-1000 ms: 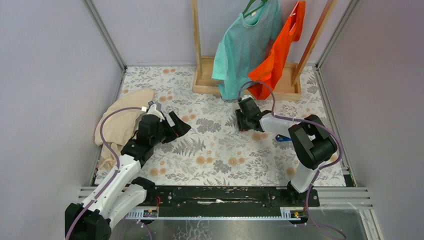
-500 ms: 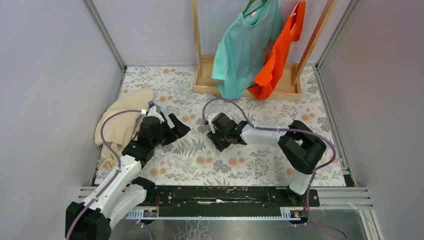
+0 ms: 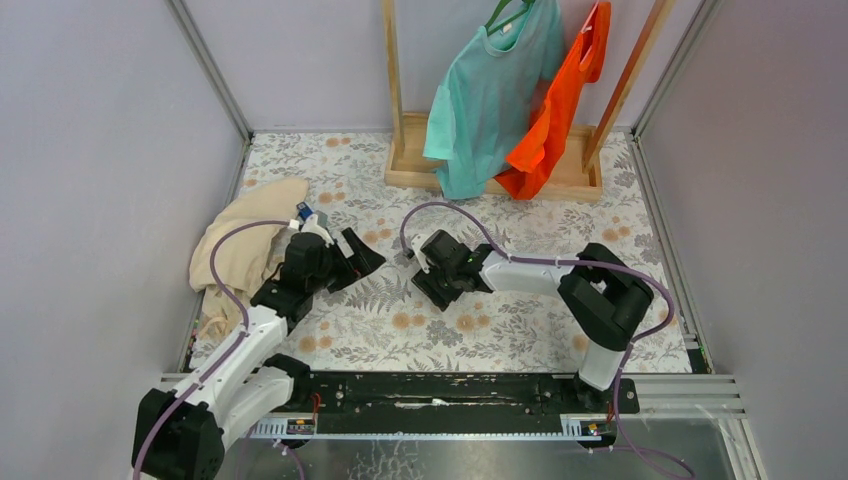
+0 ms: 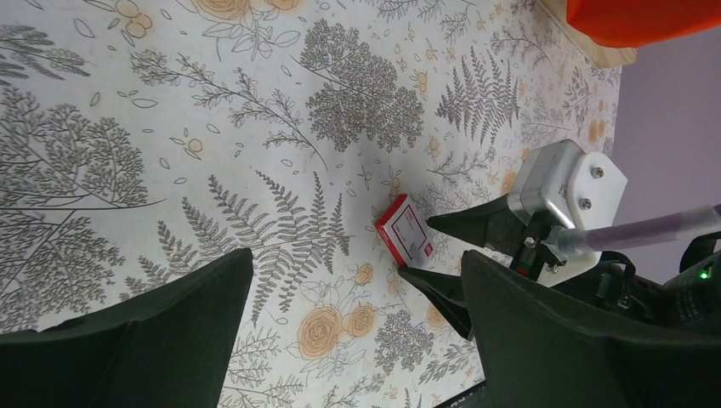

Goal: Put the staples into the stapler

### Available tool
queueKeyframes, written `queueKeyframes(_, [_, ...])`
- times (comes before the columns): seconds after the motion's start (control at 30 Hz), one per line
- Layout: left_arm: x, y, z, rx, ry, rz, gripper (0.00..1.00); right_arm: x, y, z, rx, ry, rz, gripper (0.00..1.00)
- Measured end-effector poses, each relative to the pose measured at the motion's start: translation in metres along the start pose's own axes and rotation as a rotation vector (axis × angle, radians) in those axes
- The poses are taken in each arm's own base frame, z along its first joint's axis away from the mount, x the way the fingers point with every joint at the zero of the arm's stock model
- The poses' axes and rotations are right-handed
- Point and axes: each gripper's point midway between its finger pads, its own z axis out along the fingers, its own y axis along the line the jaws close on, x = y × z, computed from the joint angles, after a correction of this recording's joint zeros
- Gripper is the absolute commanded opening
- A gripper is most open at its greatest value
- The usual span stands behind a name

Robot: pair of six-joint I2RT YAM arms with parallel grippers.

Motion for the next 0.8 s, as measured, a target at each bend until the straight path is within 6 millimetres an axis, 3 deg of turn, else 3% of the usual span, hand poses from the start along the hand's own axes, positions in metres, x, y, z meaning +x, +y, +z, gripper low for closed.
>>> queueKeyframes(0.43, [0.032,0.009,0.033,0.092,0.067,-0.085,0.95,0.02,-0.03,-0.012,0.044,0.06,0.027,0.68])
queueKeyframes(0.63, [0.047,0.007,0.053,0.151,0.117,-0.122,0.86,0.023,-0.031,-0.014,0.023,0.08,-0.043,0.78])
queueKeyframes(0.8, [0.05,0.0,0.066,0.211,0.137,-0.134,0.78,0.023,-0.027,-0.014,-0.022,0.088,-0.116,0.79])
